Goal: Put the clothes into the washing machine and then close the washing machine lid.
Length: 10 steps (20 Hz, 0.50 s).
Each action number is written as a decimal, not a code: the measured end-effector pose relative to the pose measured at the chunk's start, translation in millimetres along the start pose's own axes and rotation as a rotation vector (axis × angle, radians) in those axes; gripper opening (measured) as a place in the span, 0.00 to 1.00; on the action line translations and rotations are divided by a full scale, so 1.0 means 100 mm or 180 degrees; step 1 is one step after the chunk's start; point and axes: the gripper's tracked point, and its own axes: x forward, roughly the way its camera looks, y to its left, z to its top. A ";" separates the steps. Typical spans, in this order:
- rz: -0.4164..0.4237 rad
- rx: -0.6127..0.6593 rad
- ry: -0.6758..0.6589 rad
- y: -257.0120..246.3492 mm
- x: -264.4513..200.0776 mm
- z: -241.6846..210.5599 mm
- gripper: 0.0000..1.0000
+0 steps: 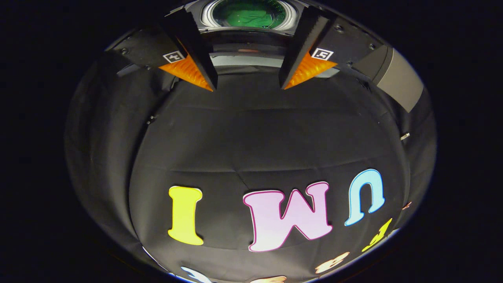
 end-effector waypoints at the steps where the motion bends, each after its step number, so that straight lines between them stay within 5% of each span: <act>1: -0.0004 0.0003 -0.0059 0.00 -0.02 0.02 1.00; 10: 0.0043 -0.0030 -0.0157 0.03 -0.56 -0.29 0.99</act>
